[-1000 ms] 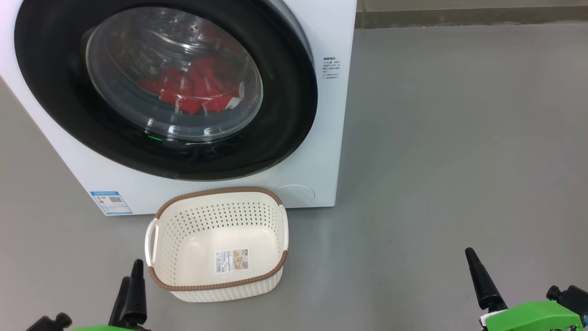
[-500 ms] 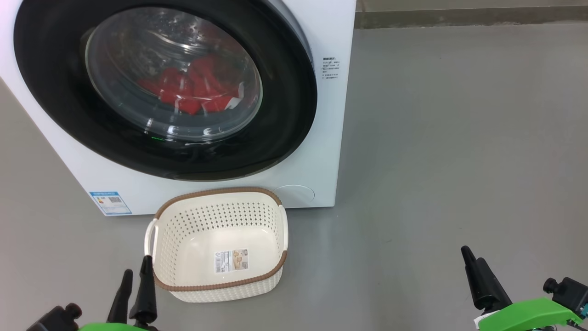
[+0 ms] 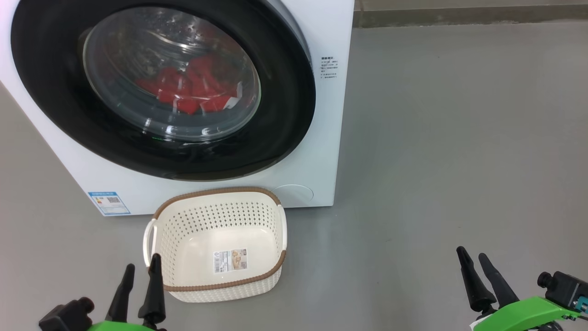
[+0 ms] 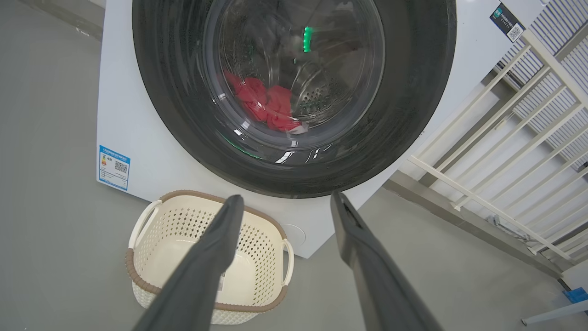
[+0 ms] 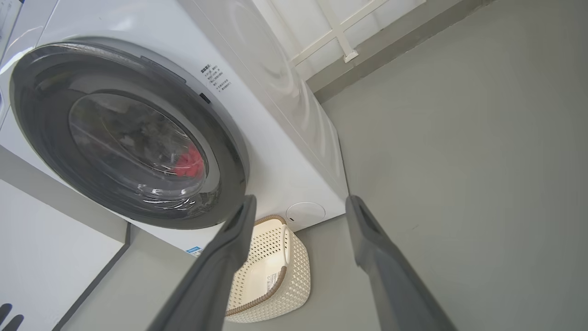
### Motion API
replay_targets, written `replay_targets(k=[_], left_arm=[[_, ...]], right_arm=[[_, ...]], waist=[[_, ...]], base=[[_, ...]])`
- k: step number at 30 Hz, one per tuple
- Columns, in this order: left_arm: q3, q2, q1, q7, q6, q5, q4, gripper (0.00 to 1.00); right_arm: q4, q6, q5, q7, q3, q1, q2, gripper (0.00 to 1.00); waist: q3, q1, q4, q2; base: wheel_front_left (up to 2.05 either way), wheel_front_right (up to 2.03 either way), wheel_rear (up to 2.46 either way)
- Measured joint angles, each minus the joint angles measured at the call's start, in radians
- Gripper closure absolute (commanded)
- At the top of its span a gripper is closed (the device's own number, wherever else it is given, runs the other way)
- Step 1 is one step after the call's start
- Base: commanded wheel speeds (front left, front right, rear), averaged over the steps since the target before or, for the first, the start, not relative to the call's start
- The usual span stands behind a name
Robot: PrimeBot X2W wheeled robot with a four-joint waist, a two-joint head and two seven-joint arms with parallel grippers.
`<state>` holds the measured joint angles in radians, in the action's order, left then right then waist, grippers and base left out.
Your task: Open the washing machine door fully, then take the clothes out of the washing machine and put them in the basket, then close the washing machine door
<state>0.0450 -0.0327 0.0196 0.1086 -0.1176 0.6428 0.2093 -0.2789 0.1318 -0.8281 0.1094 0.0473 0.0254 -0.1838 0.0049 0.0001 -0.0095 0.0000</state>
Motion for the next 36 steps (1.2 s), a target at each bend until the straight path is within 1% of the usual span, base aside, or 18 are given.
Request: replay_targets(k=[13, 25, 36], left_arm=[[0.021, -0.006, -0.016, 0.039, 0.002, -0.162, -0.012, 0.00], [0.027, -0.011, -0.016, 0.071, 0.009, -0.300, -0.020, 0.00], [0.031, -0.013, -0.016, 0.105, 0.012, -0.432, -0.044, 0.00]], right_arm=[[0.009, 0.000, 0.133, 0.039, 0.020, 0.000, -0.036, 0.00], [0.026, 0.000, 0.254, 0.071, 0.031, 0.000, -0.054, 0.00], [0.084, 0.000, 0.403, 0.104, -0.013, 0.000, -0.057, 0.00]], waist=[[0.004, 0.0000, -0.007, 0.0000], [0.013, 0.0000, -0.014, 0.0000], [0.013, 0.0000, -0.018, 0.0000]], base=[[0.00, 0.00, 0.00], [0.00, 0.00, 0.00], [0.00, 0.00, 0.00]])
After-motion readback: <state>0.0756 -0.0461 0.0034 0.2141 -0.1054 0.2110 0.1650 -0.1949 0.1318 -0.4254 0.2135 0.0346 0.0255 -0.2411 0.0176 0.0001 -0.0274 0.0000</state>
